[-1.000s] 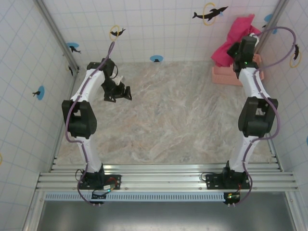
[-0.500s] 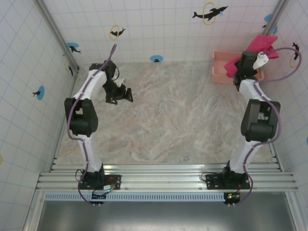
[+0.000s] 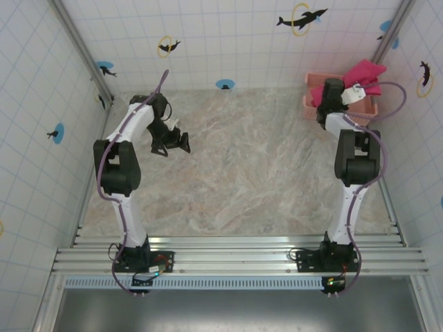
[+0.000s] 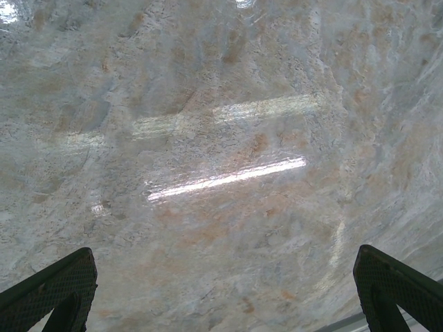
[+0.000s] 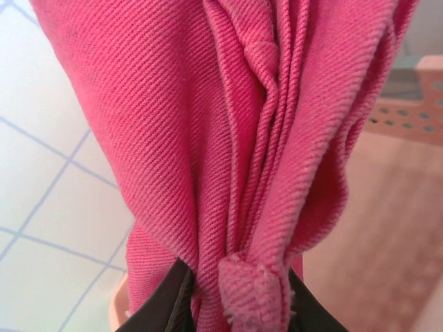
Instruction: Roll up the long pants
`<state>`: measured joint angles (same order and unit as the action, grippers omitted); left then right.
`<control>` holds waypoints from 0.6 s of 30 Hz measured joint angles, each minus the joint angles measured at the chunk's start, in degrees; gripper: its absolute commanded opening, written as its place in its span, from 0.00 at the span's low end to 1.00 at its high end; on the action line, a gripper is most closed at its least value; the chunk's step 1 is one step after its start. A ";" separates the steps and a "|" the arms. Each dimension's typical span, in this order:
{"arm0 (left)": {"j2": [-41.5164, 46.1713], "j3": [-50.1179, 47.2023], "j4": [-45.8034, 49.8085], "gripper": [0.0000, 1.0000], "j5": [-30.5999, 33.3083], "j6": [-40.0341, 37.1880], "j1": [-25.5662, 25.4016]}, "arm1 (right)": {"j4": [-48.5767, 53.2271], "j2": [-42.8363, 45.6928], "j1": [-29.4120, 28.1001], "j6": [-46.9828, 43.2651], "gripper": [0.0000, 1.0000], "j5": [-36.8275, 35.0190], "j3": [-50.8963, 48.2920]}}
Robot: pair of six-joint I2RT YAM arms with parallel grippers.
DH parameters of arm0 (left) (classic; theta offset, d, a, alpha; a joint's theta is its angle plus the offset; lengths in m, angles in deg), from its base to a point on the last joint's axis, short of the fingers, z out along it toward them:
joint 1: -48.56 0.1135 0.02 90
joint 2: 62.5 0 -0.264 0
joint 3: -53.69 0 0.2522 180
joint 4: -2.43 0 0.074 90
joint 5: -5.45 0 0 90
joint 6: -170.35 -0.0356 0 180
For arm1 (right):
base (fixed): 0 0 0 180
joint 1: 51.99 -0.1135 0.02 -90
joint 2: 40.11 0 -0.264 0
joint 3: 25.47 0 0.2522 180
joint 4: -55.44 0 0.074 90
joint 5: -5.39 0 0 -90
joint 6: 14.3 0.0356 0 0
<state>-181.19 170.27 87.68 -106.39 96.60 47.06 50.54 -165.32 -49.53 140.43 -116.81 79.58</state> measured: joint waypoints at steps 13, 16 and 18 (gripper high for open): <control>0.33 -0.68 -0.04 0.97 1.64 -2.05 0.00 | 20.57 -2.49 -3.28 3.56 0.99 -11.91 13.00; 0.90 -1.70 -0.44 0.98 2.51 -2.78 0.00 | 27.76 0.04 -3.28 2.67 0.98 -14.32 15.63; 1.64 -2.56 -1.38 0.98 3.37 -2.95 0.02 | 31.61 2.99 -3.26 1.60 0.98 -15.87 15.67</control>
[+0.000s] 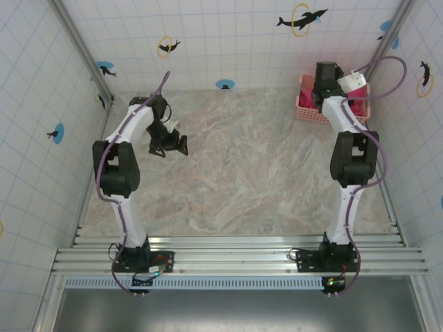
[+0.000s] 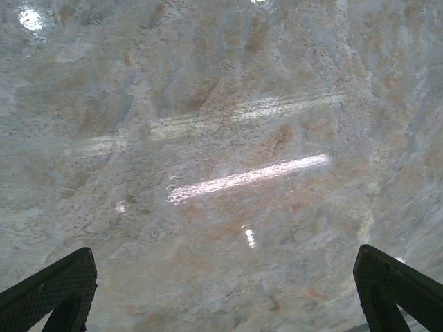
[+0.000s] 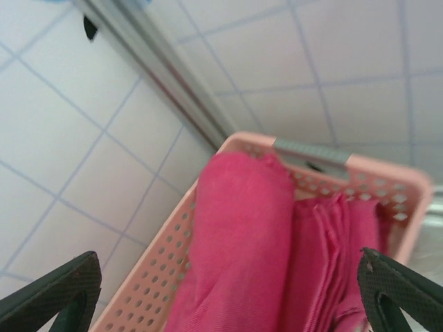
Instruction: Roll up the long pants
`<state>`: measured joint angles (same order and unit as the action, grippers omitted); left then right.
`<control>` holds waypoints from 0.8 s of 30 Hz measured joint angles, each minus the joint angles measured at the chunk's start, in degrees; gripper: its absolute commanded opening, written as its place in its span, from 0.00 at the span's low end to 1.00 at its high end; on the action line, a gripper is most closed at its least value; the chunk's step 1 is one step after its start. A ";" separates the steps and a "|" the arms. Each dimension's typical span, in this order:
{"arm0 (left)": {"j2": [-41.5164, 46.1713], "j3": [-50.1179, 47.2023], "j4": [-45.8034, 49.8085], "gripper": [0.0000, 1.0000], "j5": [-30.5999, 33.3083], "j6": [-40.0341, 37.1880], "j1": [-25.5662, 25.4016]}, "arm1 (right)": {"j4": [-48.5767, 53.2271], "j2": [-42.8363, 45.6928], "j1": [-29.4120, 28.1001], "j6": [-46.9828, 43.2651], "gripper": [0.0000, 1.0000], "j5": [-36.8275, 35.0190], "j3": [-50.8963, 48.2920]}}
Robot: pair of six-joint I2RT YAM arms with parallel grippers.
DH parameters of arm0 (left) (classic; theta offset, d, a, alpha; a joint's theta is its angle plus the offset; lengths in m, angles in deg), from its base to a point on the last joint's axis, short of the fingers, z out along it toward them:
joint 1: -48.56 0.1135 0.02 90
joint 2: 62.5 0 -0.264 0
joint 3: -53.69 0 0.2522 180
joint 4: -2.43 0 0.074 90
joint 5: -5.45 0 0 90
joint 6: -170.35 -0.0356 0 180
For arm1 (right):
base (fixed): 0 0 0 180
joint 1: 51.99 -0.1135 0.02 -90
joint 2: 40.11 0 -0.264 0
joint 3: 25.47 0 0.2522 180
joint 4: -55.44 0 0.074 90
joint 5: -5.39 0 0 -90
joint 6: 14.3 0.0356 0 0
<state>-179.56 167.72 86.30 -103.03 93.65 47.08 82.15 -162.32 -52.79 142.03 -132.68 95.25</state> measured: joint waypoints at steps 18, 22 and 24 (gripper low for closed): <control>29.05 -45.55 -58.42 0.97 10.14 -12.59 1.81 | 0.42 35.28 -7.61 -45.16 0.98 15.63 -42.45; 28.52 -58.01 -72.74 0.97 11.15 -15.39 1.75 | -4.66 35.54 -4.87 -51.89 0.98 23.47 -56.59; 28.61 -62.95 -78.51 0.97 11.19 -15.93 1.75 | -9.60 36.48 -2.95 -53.72 0.98 27.02 -62.01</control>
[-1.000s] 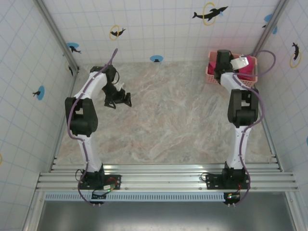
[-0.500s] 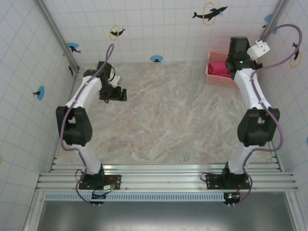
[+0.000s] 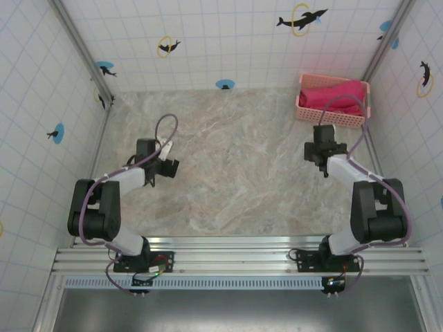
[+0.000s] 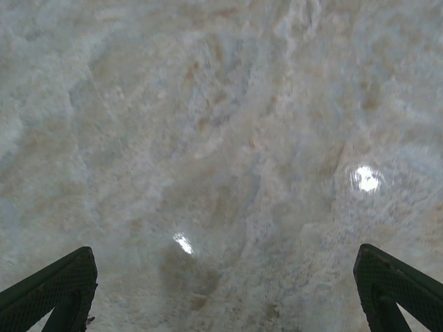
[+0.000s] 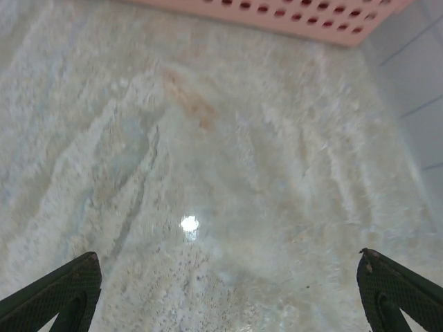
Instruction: Roll up the long pants
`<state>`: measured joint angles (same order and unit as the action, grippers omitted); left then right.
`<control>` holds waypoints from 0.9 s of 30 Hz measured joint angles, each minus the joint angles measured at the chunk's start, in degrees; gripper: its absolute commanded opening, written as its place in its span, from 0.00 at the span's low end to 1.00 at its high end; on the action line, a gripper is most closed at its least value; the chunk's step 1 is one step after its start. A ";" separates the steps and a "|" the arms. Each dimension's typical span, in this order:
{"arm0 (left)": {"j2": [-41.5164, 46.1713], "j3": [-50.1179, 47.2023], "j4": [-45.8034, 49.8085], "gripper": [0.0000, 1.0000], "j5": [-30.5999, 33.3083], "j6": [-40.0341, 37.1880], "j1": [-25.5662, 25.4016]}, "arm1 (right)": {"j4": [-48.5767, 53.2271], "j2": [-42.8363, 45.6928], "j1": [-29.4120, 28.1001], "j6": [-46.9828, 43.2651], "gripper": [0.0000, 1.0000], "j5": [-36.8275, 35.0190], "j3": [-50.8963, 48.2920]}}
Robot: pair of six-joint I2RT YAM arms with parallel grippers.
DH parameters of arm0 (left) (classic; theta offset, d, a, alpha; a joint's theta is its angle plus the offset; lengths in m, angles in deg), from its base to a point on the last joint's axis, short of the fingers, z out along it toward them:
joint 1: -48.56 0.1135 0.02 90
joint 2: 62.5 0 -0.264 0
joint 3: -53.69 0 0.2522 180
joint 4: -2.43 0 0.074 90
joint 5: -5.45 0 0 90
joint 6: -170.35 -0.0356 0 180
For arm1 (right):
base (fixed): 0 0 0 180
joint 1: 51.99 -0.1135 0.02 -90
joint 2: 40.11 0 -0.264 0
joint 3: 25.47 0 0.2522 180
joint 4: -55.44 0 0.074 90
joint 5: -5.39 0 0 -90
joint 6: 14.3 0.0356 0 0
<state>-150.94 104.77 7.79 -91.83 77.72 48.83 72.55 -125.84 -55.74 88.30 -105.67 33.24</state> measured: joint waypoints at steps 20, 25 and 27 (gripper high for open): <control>1.16 -14.60 -36.02 0.97 -0.09 -1.92 -1.03 | -46.49 -1.73 -3.43 -9.88 0.98 12.26 -23.82; 1.16 -14.60 -36.13 0.97 -0.04 -1.92 -1.05 | -47.52 -1.73 -3.82 -11.08 0.98 11.82 -22.73; 1.16 -14.60 -36.13 0.98 -0.04 -1.92 -1.05 | -47.60 -1.73 -3.85 -11.19 0.98 11.80 -22.71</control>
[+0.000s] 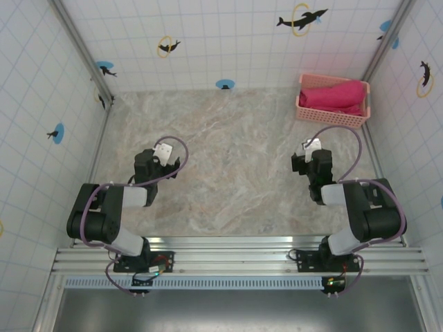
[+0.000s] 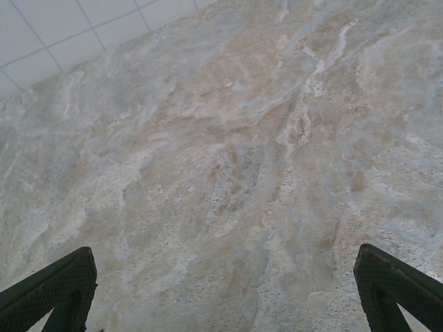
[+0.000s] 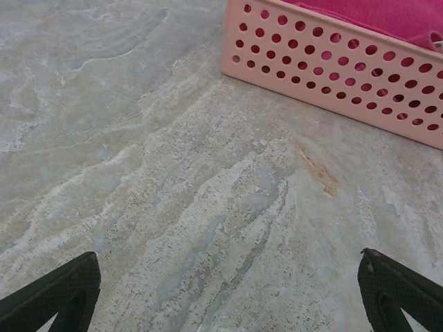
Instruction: Roll up the long pants
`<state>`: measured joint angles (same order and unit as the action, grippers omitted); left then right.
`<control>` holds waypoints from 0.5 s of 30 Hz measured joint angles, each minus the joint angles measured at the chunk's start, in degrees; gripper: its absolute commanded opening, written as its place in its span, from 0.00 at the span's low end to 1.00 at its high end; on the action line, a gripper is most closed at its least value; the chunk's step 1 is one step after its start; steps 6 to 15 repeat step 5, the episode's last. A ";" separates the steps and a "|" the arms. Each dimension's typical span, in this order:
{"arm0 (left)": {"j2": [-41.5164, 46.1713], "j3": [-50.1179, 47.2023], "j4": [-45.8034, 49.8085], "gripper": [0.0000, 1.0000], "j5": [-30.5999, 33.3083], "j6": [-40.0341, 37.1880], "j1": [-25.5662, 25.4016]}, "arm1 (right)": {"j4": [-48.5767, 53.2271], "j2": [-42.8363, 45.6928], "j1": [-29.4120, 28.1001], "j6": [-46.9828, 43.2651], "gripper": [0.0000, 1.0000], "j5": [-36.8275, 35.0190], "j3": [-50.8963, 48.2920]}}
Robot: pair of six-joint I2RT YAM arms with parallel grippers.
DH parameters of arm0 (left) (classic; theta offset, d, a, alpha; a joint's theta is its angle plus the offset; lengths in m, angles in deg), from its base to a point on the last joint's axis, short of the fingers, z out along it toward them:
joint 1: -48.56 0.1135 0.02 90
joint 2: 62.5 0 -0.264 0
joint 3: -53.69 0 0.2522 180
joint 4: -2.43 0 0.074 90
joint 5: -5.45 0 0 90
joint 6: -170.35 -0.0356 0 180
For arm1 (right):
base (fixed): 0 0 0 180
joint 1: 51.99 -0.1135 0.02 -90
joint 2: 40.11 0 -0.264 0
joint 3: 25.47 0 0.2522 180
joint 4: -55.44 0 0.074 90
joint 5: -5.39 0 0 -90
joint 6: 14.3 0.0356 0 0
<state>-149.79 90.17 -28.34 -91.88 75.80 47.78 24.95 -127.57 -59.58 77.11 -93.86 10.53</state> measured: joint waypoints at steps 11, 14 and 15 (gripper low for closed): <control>0.00 0.00 0.00 0.97 0.00 0.00 0.00 | -0.02 0.00 0.00 -0.26 0.98 0.02 0.00; 0.00 0.00 0.00 0.97 0.00 0.00 0.00 | -0.02 0.00 0.00 -0.26 0.98 0.02 0.00; 0.00 0.00 0.00 0.97 0.00 0.00 0.00 | -0.02 0.00 0.00 -0.26 0.98 0.02 0.00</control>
